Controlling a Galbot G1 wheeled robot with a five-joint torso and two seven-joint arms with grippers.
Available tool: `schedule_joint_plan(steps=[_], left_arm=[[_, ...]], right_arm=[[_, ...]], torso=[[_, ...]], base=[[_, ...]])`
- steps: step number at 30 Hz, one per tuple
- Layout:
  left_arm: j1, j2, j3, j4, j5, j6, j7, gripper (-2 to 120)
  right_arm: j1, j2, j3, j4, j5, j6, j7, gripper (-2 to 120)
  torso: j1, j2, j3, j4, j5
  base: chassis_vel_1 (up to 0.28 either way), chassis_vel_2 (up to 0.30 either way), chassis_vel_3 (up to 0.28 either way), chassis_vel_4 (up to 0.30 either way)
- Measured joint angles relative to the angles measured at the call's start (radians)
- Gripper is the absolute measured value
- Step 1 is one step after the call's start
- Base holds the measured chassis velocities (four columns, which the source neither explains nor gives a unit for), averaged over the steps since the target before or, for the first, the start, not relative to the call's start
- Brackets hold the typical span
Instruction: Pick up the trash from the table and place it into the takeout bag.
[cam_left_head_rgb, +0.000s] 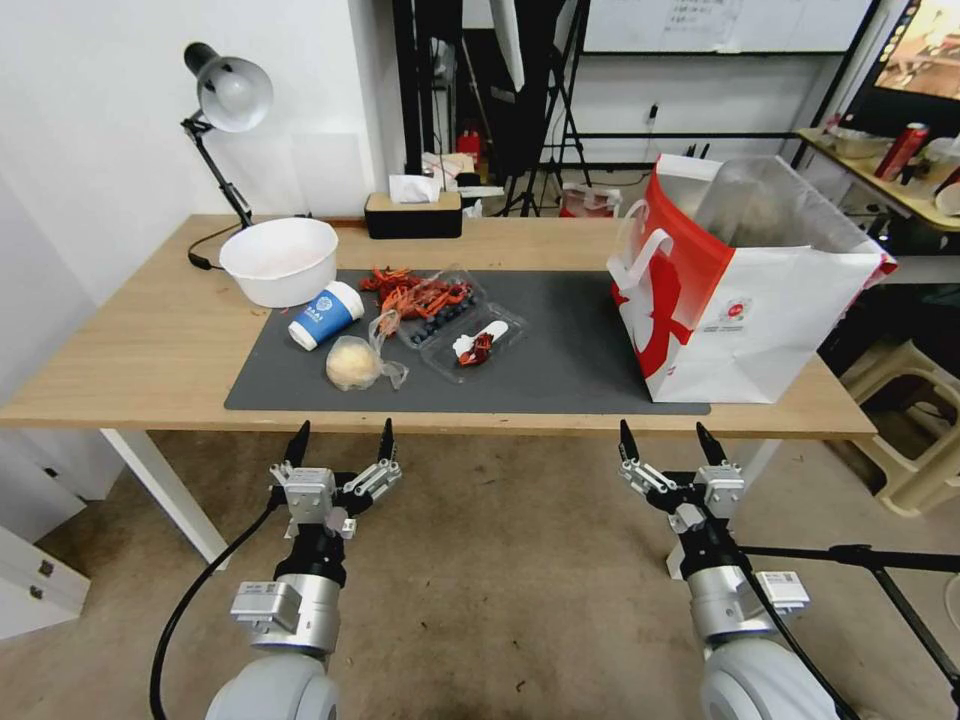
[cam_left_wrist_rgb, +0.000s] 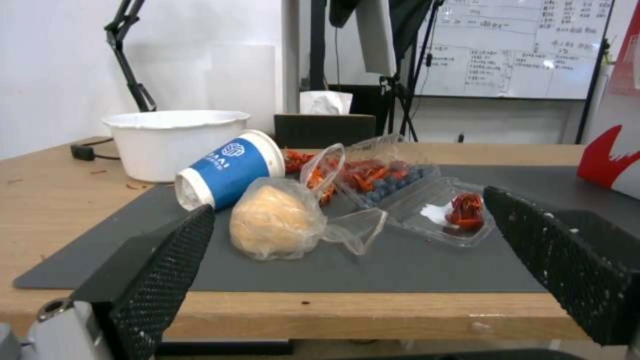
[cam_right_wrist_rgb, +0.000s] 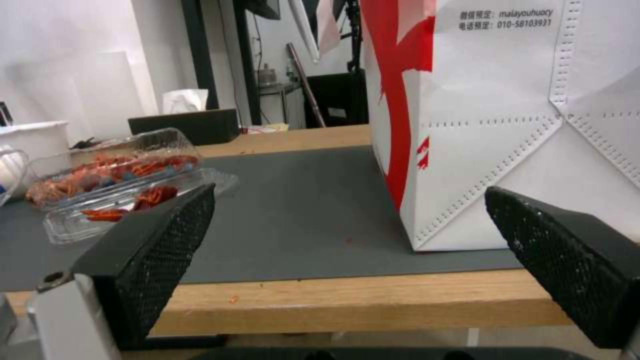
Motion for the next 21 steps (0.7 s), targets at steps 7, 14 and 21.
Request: schedule_joint_plan(steps=[7,14,21], left_arm=[[-0.031,0.04,-0.01,0.036,-0.028,-0.002,0.001,100],[-0.121,0.152,-0.031,0.053,-0.133,0.084,-0.002,100],[-0.231,0.265,-0.031,0.13,-0.236,0.109,-0.003,100]], right_arm=[[0.007,-0.002,-0.003,0.002,-0.002,-0.008,0.0,100],[0.012,-0.002,-0.008,0.0,-0.004,-0.012,0.0,100],[0.006,0.004,-0.001,0.0,-0.011,-0.013,-0.001,100]], torso=[[0.0,0.0,0.0,-0.0002,-0.0001],[0.0,0.0,0.0,0.0,-0.0002],[0.0,0.0,0.0,-0.0001,-0.0002]], base=[[0.0,0.0,0.0,0.0],[0.0,0.0,0.0,0.0],[0.0,0.0,0.0,0.0]])
